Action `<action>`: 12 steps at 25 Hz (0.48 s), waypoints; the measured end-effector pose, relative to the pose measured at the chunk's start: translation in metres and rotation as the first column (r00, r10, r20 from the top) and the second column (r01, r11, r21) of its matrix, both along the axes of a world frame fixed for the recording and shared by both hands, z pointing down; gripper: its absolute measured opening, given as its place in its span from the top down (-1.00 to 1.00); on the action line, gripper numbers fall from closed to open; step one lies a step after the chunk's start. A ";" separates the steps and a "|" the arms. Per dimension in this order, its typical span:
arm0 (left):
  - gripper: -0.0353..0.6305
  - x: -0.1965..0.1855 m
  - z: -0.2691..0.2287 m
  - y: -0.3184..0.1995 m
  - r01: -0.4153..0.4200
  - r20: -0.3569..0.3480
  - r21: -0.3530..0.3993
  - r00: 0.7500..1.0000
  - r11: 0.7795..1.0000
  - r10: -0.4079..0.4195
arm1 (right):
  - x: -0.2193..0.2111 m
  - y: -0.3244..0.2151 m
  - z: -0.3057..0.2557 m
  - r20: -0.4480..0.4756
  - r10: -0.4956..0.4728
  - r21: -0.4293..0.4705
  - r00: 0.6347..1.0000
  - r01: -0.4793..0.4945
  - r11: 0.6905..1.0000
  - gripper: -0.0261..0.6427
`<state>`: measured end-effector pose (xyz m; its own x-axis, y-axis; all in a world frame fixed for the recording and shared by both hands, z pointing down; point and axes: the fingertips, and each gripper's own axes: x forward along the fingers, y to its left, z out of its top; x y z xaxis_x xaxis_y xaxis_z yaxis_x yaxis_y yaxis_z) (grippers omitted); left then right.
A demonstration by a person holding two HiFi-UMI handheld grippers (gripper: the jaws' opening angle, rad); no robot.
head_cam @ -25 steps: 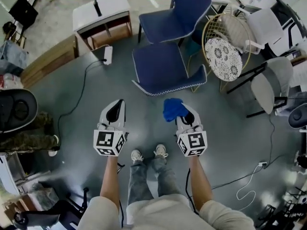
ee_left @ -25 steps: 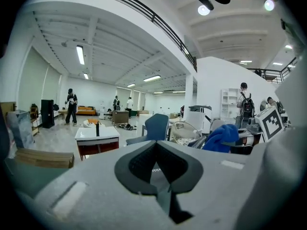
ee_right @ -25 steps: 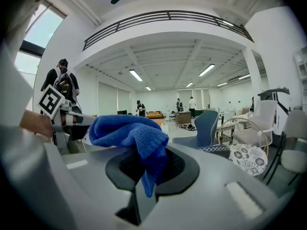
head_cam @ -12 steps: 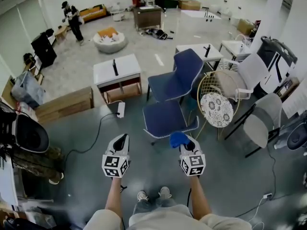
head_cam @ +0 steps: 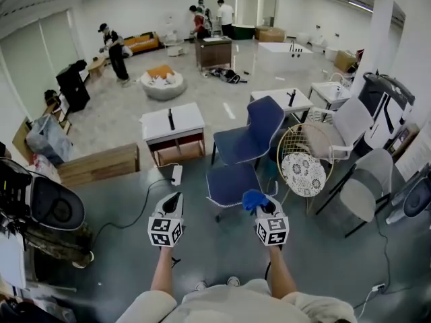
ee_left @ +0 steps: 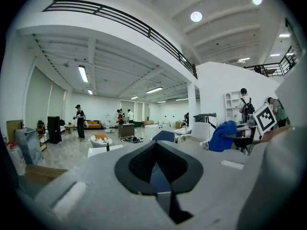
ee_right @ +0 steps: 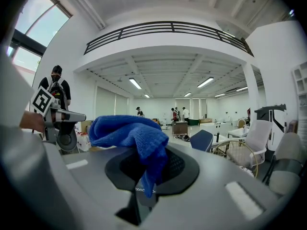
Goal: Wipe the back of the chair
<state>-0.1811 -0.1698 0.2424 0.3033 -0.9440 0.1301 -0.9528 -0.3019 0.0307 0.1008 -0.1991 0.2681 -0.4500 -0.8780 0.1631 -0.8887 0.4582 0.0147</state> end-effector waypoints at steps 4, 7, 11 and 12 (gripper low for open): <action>0.89 -0.007 -0.004 0.004 0.020 -0.001 0.003 1.000 1.000 -0.020 | 0.004 0.000 -0.009 0.001 0.007 0.007 1.000 -0.007 1.000 0.79; 0.89 -0.010 -0.002 0.009 0.031 0.000 0.005 1.000 1.000 -0.031 | 0.007 0.002 -0.009 0.002 0.008 0.013 1.000 -0.008 1.000 0.79; 0.89 -0.016 -0.005 0.009 0.033 0.008 0.016 0.999 0.999 -0.033 | 0.002 0.003 -0.011 0.000 0.009 0.022 1.000 -0.009 1.000 0.79; 0.89 -0.016 -0.008 0.007 0.031 0.012 0.020 0.999 0.999 -0.031 | 0.001 0.001 -0.013 0.003 0.012 0.024 1.000 -0.012 1.000 0.79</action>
